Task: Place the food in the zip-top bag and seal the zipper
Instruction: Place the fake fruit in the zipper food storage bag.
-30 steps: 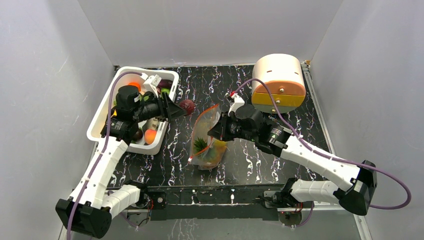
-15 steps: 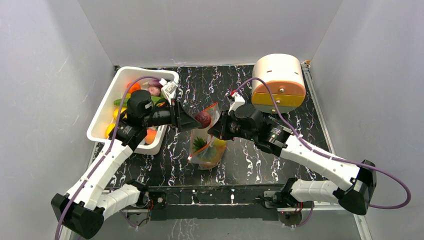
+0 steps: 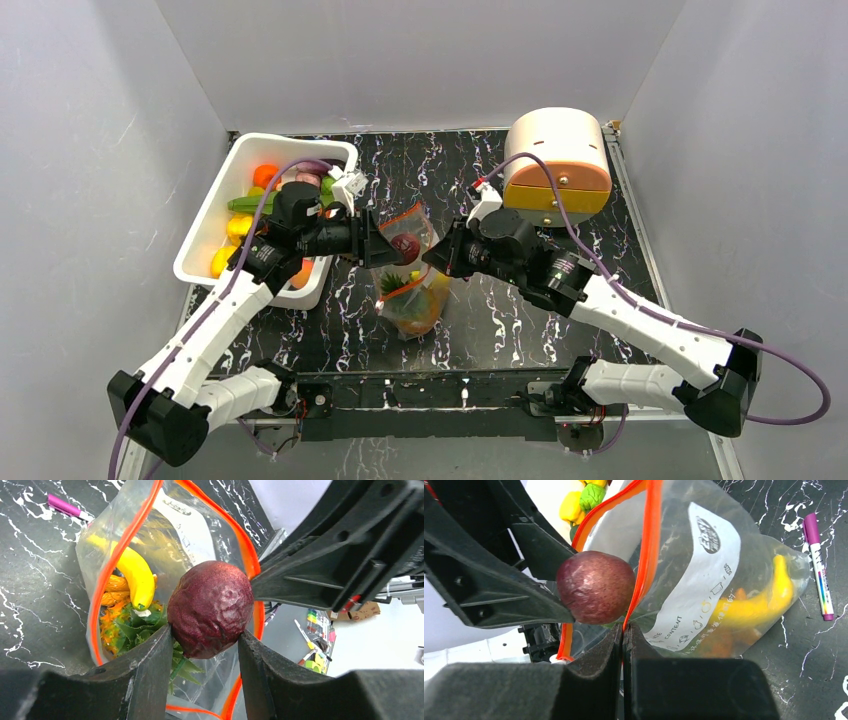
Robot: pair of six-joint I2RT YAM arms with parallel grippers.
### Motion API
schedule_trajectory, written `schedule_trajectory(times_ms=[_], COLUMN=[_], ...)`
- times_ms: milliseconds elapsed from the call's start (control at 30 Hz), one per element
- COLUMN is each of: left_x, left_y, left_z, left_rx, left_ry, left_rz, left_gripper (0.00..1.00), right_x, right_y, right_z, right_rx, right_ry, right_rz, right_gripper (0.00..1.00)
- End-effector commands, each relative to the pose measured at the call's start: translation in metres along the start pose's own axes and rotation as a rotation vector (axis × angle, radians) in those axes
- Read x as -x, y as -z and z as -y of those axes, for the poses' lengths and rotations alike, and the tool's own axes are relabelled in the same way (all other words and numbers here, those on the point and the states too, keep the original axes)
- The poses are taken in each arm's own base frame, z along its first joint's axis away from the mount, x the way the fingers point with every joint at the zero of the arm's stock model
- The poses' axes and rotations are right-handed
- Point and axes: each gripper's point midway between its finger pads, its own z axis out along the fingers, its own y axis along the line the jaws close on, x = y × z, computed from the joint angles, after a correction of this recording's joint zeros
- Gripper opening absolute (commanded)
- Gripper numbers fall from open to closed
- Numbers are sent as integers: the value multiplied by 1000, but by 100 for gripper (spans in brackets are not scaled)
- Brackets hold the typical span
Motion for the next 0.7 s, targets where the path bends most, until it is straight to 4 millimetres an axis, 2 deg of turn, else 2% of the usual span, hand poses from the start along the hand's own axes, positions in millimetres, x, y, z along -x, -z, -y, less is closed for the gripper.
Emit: schedule_trajectory(times_ms=[0,300,533,667], left_x=[5,18,33,50], left_y=[4,10,18,30], left_z=[3,8,11,-8], left_rx=[30,48,79,245], left_ry=[-35,-81,-126,-109], left_rz=[7,70,135,202], left_gripper=[37,59,63,62], right_x=[37,37,35,34], right_y=[14,15,17,18], right_z=[-25,-25,-24,-23], right_rx=[72,75,78,79], right_ry=[-16,-19,-19,-18], right_rz=[123,130,127,126], right_gripper=[0,0,0,0])
